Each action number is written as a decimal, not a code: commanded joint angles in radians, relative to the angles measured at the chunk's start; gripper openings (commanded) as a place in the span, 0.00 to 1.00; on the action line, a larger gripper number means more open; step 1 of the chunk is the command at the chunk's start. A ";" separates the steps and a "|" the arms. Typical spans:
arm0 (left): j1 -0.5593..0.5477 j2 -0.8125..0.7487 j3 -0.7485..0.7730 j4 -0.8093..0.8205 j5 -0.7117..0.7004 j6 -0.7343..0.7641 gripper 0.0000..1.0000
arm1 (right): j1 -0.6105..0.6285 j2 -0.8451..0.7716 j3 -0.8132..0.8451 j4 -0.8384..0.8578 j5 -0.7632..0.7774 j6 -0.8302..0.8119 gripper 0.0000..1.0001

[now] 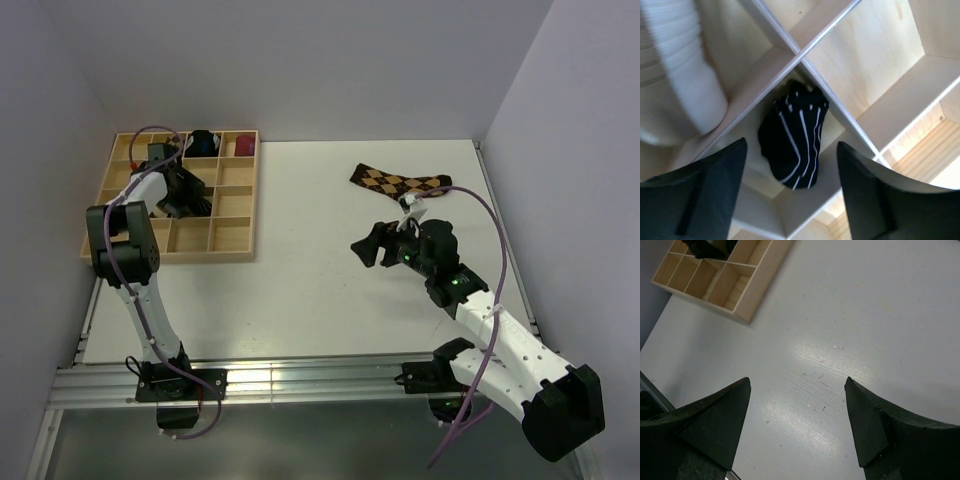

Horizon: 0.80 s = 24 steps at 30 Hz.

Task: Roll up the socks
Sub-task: Place the sock in the storage box, then adjust the sock at the center of the board.

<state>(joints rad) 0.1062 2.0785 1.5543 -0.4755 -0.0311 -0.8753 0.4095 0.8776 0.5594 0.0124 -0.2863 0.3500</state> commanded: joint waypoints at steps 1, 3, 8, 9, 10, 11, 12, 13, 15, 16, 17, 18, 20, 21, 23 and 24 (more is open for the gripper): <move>0.006 -0.112 0.024 -0.064 -0.023 0.024 0.80 | -0.001 -0.011 0.071 -0.005 0.047 -0.013 0.83; 0.006 -0.161 0.001 -0.069 -0.021 0.032 0.83 | -0.001 -0.003 0.102 -0.029 0.081 -0.008 0.83; 0.007 -0.331 -0.094 -0.058 0.009 0.056 0.86 | -0.003 0.063 0.218 -0.109 0.220 0.041 0.92; 0.006 -0.362 -0.114 -0.052 0.022 0.071 0.88 | -0.005 0.082 0.238 -0.138 0.269 0.052 0.93; 0.004 -0.433 -0.131 -0.051 0.037 0.081 0.88 | -0.008 0.131 0.259 -0.155 0.285 0.061 0.93; 0.003 -0.472 -0.173 -0.040 0.042 0.091 0.88 | -0.021 0.161 0.307 -0.173 0.309 0.084 0.93; 0.001 -0.512 -0.195 -0.038 0.045 0.117 0.88 | -0.035 0.194 0.335 -0.213 0.320 0.093 0.93; 0.000 -0.591 -0.215 -0.038 0.039 0.127 0.88 | -0.050 0.266 0.361 -0.232 0.308 0.102 0.93; 0.000 -0.670 -0.290 -0.040 0.036 0.160 0.88 | -0.121 0.342 0.442 -0.277 0.291 0.122 0.92; 0.000 -0.746 -0.316 -0.040 0.036 0.170 0.89 | -0.147 0.413 0.488 -0.284 0.268 0.127 0.91; 0.000 -0.785 -0.374 -0.040 0.036 0.177 0.89 | -0.171 0.449 0.513 -0.295 0.269 0.127 0.90; 0.000 -0.823 -0.407 -0.028 0.036 0.203 0.94 | -0.214 0.483 0.536 -0.299 0.272 0.127 0.90; 0.000 -0.938 -0.495 -0.020 0.036 0.223 0.96 | -0.248 0.585 0.606 -0.305 0.285 0.122 0.89; 0.000 -0.975 -0.525 -0.008 0.036 0.239 0.96 | -0.276 0.619 0.631 -0.307 0.285 0.121 0.89; 0.000 -1.072 -0.594 -0.014 0.036 0.246 0.96 | -0.302 0.733 0.712 -0.312 0.285 0.110 0.87; 0.000 -1.098 -0.614 -0.015 0.036 0.252 0.96 | -0.316 0.771 0.743 -0.321 0.280 0.107 0.86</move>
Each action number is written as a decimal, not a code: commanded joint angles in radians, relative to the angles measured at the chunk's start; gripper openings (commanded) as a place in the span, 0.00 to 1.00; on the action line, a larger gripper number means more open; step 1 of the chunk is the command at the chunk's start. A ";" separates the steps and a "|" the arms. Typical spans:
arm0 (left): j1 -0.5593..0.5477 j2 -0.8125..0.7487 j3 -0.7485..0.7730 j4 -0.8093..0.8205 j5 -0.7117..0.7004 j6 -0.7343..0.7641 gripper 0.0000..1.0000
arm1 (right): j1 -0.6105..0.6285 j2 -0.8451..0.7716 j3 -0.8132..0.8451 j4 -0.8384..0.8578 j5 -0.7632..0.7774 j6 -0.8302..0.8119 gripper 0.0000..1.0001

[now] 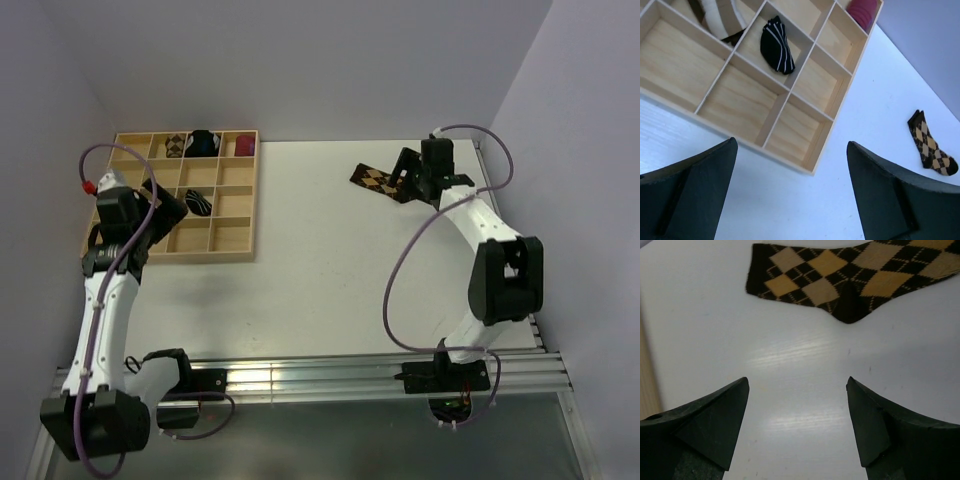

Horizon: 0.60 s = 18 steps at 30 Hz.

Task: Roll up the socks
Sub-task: Adjust the sock at the center of the board.

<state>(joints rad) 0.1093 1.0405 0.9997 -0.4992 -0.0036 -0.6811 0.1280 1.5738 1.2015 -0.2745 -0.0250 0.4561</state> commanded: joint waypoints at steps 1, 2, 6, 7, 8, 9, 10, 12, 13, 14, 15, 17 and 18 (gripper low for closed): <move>-0.003 -0.101 -0.079 0.008 0.008 0.064 0.97 | -0.056 0.147 0.157 -0.035 0.014 -0.011 0.85; -0.008 -0.114 -0.110 0.008 0.016 0.072 0.97 | -0.065 0.184 0.185 -0.041 0.013 -0.017 0.84; -0.056 -0.148 -0.200 0.062 0.077 0.124 0.95 | -0.091 0.397 0.354 -0.098 0.005 -0.062 0.83; -0.062 -0.152 -0.219 0.074 0.091 0.127 0.95 | -0.099 0.431 0.431 -0.118 -0.004 -0.071 0.83; -0.069 -0.152 -0.243 0.094 0.100 0.130 0.95 | -0.103 0.463 0.470 -0.152 -0.013 -0.073 0.82; -0.072 -0.149 -0.249 0.097 0.099 0.135 0.94 | -0.108 0.518 0.501 -0.164 -0.036 -0.076 0.82; -0.074 -0.145 -0.247 0.096 0.094 0.138 0.94 | -0.117 0.543 0.551 -0.173 -0.045 -0.076 0.82; -0.077 -0.135 -0.239 0.094 0.076 0.150 0.94 | -0.120 0.607 0.598 -0.210 -0.064 -0.074 0.82; -0.077 -0.129 -0.237 0.096 0.074 0.150 0.94 | -0.120 0.627 0.640 -0.227 -0.082 -0.071 0.81; -0.077 -0.125 -0.230 0.096 0.070 0.150 0.94 | -0.120 0.646 0.659 -0.258 -0.096 -0.070 0.82; -0.077 -0.114 -0.227 0.097 0.077 0.149 0.94 | -0.120 0.679 0.676 -0.271 -0.113 -0.066 0.81; -0.077 -0.108 -0.228 0.100 0.088 0.146 0.94 | -0.120 0.703 0.699 -0.314 -0.180 -0.053 0.80; -0.077 -0.102 -0.230 0.100 0.090 0.144 0.94 | -0.120 0.716 0.702 -0.334 -0.199 -0.047 0.79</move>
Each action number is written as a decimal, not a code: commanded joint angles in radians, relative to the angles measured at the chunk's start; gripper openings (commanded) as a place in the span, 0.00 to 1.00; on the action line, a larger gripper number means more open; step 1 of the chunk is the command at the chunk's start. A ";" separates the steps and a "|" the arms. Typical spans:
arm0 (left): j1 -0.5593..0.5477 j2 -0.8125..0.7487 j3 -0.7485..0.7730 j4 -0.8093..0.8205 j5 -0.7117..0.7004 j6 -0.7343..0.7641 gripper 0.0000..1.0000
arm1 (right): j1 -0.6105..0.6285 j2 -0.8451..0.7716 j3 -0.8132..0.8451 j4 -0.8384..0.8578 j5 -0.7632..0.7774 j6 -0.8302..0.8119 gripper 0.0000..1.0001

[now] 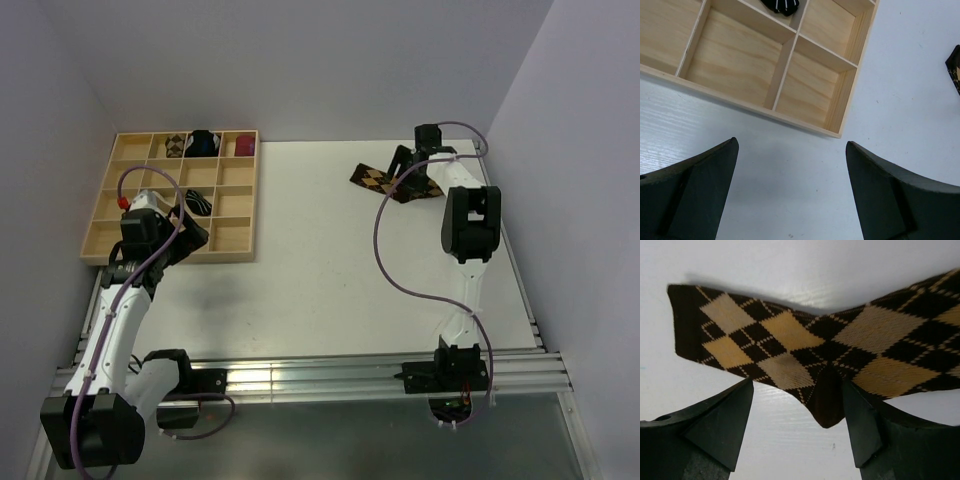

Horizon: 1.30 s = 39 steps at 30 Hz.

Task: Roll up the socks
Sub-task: Adjust the sock at the center of the board.

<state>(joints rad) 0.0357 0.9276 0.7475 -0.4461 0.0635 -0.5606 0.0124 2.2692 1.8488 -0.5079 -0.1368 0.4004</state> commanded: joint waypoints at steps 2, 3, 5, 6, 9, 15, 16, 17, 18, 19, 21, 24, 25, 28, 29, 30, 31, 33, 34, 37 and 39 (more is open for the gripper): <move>-0.003 0.014 0.023 0.046 0.029 0.024 0.94 | -0.005 0.016 0.038 -0.129 -0.121 0.023 0.78; -0.003 0.016 0.023 0.049 0.032 0.025 0.94 | 0.001 0.000 0.023 -0.133 -0.129 0.026 0.77; -0.003 0.011 0.020 0.050 0.039 0.027 0.94 | 0.017 -0.034 -0.052 -0.115 -0.141 0.023 0.77; -0.003 0.011 0.019 0.052 0.042 0.027 0.94 | 0.046 -0.063 -0.075 -0.116 -0.139 0.015 0.77; -0.002 0.011 0.018 0.055 0.048 0.025 0.93 | 0.105 -0.121 -0.187 -0.113 -0.146 -0.034 0.77; 0.000 0.013 0.015 0.058 0.064 0.025 0.93 | 0.346 -0.258 -0.429 -0.069 -0.148 -0.103 0.77; 0.001 0.010 0.015 0.058 0.065 0.025 0.93 | 0.394 -0.285 -0.474 -0.051 -0.158 -0.095 0.77; 0.000 0.010 0.015 0.058 0.065 0.024 0.93 | 0.412 -0.343 -0.518 -0.011 -0.165 -0.088 0.77; 0.001 0.010 0.015 0.058 0.065 0.024 0.93 | 0.426 -0.370 -0.598 0.006 -0.168 -0.080 0.77; 0.003 0.010 0.015 0.058 0.067 0.022 0.93 | 0.438 -0.397 -0.634 0.022 -0.158 -0.074 0.77; 0.006 0.008 0.013 0.060 0.068 0.024 0.93 | 0.432 -0.470 -0.721 0.023 -0.107 -0.075 0.77; 0.009 0.007 0.012 0.064 0.081 0.021 0.93 | 0.368 -0.546 -0.790 0.020 -0.029 -0.065 0.77; 0.010 0.007 0.009 0.066 0.084 0.021 0.93 | 0.335 -0.560 -0.798 0.035 -0.043 -0.055 0.77; 0.013 0.007 0.009 0.069 0.087 0.018 0.93 | 0.192 -0.593 -0.784 0.074 -0.029 -0.023 0.77; 0.016 0.005 0.009 0.069 0.087 0.019 0.93 | 0.169 -0.594 -0.749 0.077 -0.017 -0.015 0.77; 0.018 0.004 0.006 0.069 0.088 0.018 0.93 | 0.146 -0.591 -0.729 0.075 -0.006 -0.015 0.77; 0.021 0.002 0.007 0.069 0.084 0.018 0.93 | 0.143 -0.590 -0.709 0.078 -0.001 -0.014 0.77; 0.023 0.001 0.004 0.069 0.084 0.018 0.93 | 0.152 -0.615 -0.707 0.120 -0.032 0.011 0.76; 0.024 0.002 0.003 0.067 0.082 0.018 0.93 | 0.156 -0.631 -0.718 0.167 -0.029 0.024 0.76; 0.029 0.004 0.003 0.069 0.084 0.016 0.93 | 0.166 -0.668 -0.763 0.209 0.037 0.077 0.75; 0.030 0.007 0.003 0.072 0.087 0.014 0.93 | 0.164 -0.669 -0.777 0.219 0.089 0.090 0.74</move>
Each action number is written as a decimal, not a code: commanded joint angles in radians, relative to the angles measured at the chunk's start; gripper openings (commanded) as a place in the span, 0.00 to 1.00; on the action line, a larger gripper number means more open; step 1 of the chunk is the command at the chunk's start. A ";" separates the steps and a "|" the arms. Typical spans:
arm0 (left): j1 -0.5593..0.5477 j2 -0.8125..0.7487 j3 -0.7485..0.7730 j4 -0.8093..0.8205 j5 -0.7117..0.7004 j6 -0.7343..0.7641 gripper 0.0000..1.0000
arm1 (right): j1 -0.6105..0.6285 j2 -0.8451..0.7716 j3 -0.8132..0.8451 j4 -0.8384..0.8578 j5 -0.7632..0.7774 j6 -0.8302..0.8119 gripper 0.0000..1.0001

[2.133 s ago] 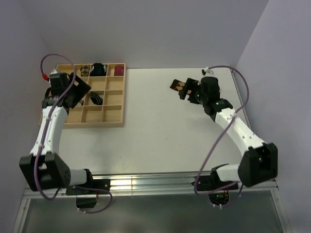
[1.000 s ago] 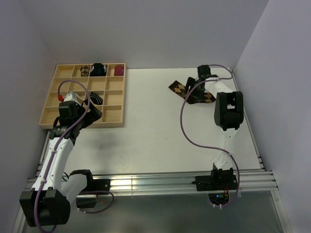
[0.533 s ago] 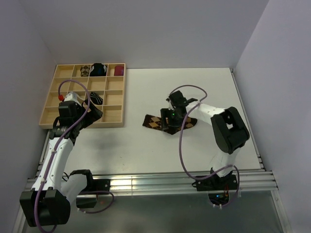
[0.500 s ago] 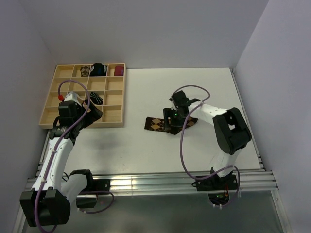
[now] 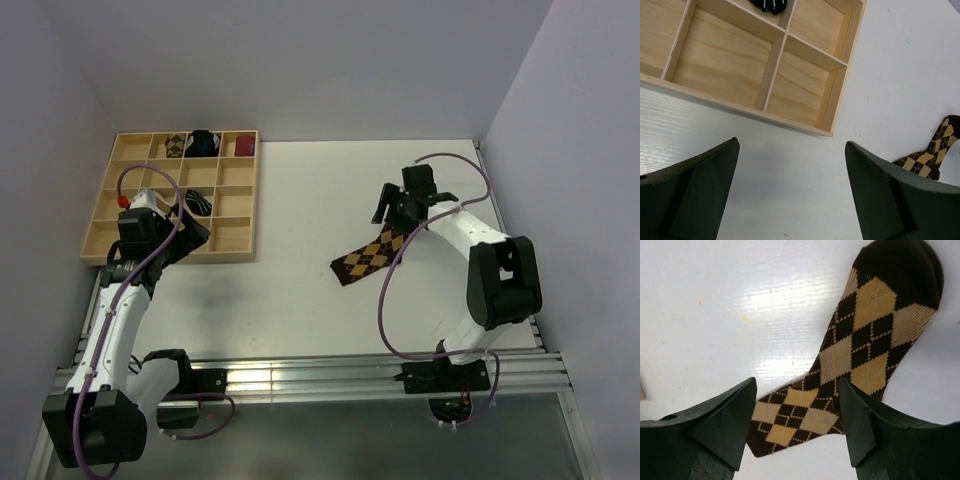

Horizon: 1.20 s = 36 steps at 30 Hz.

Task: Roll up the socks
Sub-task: Adjust the sock at the center of the board.

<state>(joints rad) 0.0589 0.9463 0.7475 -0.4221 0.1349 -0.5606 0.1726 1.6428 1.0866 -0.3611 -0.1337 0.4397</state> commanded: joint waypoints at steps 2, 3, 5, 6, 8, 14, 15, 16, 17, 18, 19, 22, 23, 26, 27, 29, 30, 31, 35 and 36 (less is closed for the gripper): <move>0.010 -0.006 0.001 0.051 0.026 0.011 0.92 | -0.005 0.000 0.011 0.056 0.091 0.053 0.73; 0.010 -0.006 0.000 0.049 0.028 0.013 0.92 | -0.008 0.018 0.027 0.047 0.085 0.053 0.73; 0.013 -0.006 0.000 0.049 0.028 0.013 0.92 | -0.013 0.076 0.065 0.031 0.082 0.051 0.73; 0.015 -0.007 0.001 0.048 0.025 0.013 0.92 | -0.012 0.095 0.078 0.027 0.075 0.050 0.73; 0.016 -0.012 -0.002 0.046 0.022 0.014 0.92 | -0.013 0.147 0.111 0.013 0.072 0.056 0.73; 0.019 -0.015 0.000 0.045 0.012 0.013 0.92 | -0.010 0.251 0.185 -0.002 0.053 0.047 0.74; 0.019 -0.015 -0.002 0.045 0.014 0.013 0.92 | -0.008 0.270 0.205 -0.007 0.039 0.036 0.74; 0.019 -0.015 0.000 0.045 0.012 0.011 0.92 | -0.005 0.310 0.228 -0.025 0.026 0.022 0.74; 0.019 -0.017 -0.002 0.043 0.012 0.013 0.92 | 0.001 0.330 0.274 -0.035 -0.006 -0.013 0.74; 0.021 -0.015 -0.002 0.045 0.012 0.013 0.92 | 0.016 0.345 0.295 -0.041 -0.020 -0.030 0.74; 0.021 -0.018 -0.002 0.045 0.012 0.013 0.92 | 0.027 0.366 0.311 -0.039 -0.036 -0.048 0.75; 0.022 -0.017 0.000 0.045 0.008 0.010 0.92 | 0.085 0.384 0.352 -0.029 -0.049 -0.102 0.75; 0.022 -0.015 -0.002 0.043 0.005 0.010 0.92 | 0.099 0.379 0.360 -0.026 -0.046 -0.117 0.75; 0.025 -0.012 -0.002 0.048 0.012 0.008 0.92 | 0.151 0.292 0.313 0.034 -0.006 -0.151 0.75; 0.025 -0.012 -0.002 0.048 0.015 0.005 0.92 | 0.166 0.260 0.296 0.050 0.034 -0.163 0.75; 0.025 -0.012 -0.004 0.048 0.015 0.005 0.92 | 0.215 0.152 0.244 0.092 0.084 -0.214 0.75; 0.027 -0.014 -0.004 0.046 0.011 0.001 0.92 | 0.237 0.114 0.222 0.103 0.109 -0.234 0.75; 0.028 -0.015 0.000 0.046 0.008 -0.001 0.93 | 0.260 0.047 0.182 0.116 0.174 -0.266 0.75; 0.038 -0.015 -0.002 0.046 0.008 -0.002 0.93 | 0.360 -0.070 0.074 0.099 0.244 -0.253 0.71; 0.041 -0.015 -0.004 0.046 0.008 -0.002 0.93 | 0.376 -0.086 0.047 0.093 0.243 -0.237 0.70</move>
<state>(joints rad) 0.0898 0.9463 0.7460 -0.4084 0.1383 -0.5625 0.5171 1.6268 1.1984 -0.2958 0.0200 0.2165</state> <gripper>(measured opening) 0.924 0.708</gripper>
